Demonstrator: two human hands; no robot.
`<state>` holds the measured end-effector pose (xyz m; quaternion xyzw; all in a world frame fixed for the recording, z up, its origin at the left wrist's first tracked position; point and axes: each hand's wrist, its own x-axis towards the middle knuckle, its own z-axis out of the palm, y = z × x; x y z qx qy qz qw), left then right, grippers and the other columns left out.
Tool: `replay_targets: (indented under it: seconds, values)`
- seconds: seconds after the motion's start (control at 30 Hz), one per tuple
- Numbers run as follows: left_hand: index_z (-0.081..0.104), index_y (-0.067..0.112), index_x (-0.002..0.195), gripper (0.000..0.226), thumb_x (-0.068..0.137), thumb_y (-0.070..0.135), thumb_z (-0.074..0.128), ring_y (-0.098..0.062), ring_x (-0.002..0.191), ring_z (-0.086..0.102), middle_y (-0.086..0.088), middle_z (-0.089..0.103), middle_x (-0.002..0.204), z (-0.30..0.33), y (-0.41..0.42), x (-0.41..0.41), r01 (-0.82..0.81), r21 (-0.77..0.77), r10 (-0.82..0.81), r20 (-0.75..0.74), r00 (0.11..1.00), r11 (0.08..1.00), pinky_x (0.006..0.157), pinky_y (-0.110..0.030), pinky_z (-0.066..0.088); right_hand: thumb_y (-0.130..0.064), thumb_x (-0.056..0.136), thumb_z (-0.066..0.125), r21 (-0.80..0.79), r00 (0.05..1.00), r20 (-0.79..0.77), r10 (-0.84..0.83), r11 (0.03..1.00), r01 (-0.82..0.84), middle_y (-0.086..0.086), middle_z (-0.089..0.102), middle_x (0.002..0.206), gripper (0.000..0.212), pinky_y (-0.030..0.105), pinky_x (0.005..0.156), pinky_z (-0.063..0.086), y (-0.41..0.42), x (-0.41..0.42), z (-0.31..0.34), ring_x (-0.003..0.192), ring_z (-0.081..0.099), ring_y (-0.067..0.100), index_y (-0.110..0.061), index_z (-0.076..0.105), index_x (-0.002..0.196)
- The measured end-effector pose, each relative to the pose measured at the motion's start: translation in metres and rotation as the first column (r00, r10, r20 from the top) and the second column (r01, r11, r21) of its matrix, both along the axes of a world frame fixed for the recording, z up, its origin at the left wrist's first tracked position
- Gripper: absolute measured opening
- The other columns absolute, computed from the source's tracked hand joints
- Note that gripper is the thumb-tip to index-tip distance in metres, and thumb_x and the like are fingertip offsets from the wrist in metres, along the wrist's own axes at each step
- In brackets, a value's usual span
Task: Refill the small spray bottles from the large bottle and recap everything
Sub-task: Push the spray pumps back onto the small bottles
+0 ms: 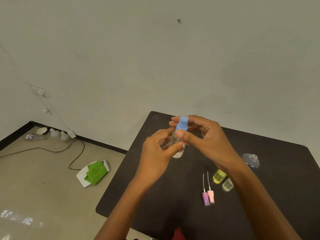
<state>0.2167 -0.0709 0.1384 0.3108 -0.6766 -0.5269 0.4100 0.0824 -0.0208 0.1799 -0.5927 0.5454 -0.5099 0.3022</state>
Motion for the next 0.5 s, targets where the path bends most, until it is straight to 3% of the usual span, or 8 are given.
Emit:
replay_targets:
  seconds: [0.1,0.2,0.3,0.4,0.5]
  values:
    - [0.067,0.029,0.103,0.03,0.078,0.013,0.072,-0.009,0.096,0.065,0.001,0.069,0.099,-0.002,-0.002,0.0,0.038,0.024,-0.037,-0.02,0.999,0.999,0.078,-0.013,0.05,-0.037,0.074,0.066,-0.031,0.996,0.03,-0.083,0.996,0.084,-0.014,0.072,0.101,0.026,0.041,0.098,0.048,0.0,0.0,-0.007,0.105,0.064,0.009,-0.036,0.067,0.101]
    - [0.063,0.036,0.102,0.035,0.077,0.013,0.072,-0.006,0.096,0.065,0.001,0.068,0.101,-0.005,-0.002,-0.004,0.032,0.004,-0.032,-0.038,0.999,0.999,0.079,-0.011,0.049,-0.037,0.072,0.068,-0.068,0.987,0.022,-0.161,0.984,0.162,-0.013,0.071,0.1,0.024,0.034,0.095,0.05,-0.001,0.0,-0.015,0.104,0.062,0.009,-0.037,0.068,0.096]
    - [0.061,0.037,0.105,0.04,0.077,0.012,0.072,-0.005,0.098,0.065,0.001,0.068,0.105,-0.011,-0.005,-0.006,0.01,0.003,-0.01,-0.046,0.999,1.0,0.079,-0.012,0.05,-0.037,0.072,0.067,-0.049,0.984,0.002,-0.179,0.983,0.179,-0.016,0.068,0.102,0.024,0.029,0.094,0.05,-0.004,-0.002,-0.021,0.106,0.06,0.008,-0.04,0.066,0.096]
    - [0.062,0.035,0.11,0.038,0.077,0.018,0.073,-0.004,0.102,0.064,0.008,0.068,0.107,-0.023,-0.009,-0.011,-0.021,0.009,0.021,-0.002,1.0,1.0,0.084,-0.017,0.052,-0.034,0.078,0.068,0.009,0.987,-0.011,-0.163,0.987,0.163,-0.018,0.069,0.104,0.024,0.034,0.095,0.049,-0.009,-0.006,-0.029,0.107,0.06,0.009,-0.042,0.064,0.101]
    - [0.06,0.04,0.107,0.036,0.08,0.018,0.071,0.003,0.099,0.062,0.014,0.067,0.105,-0.031,-0.013,-0.015,-0.06,0.005,0.06,0.006,0.998,0.998,0.075,-0.007,0.048,-0.033,0.076,0.072,0.052,0.986,-0.026,-0.164,0.985,0.165,-0.017,0.067,0.105,0.032,0.032,0.088,0.053,-0.013,-0.011,-0.041,0.102,0.062,0.007,-0.037,0.061,0.106]
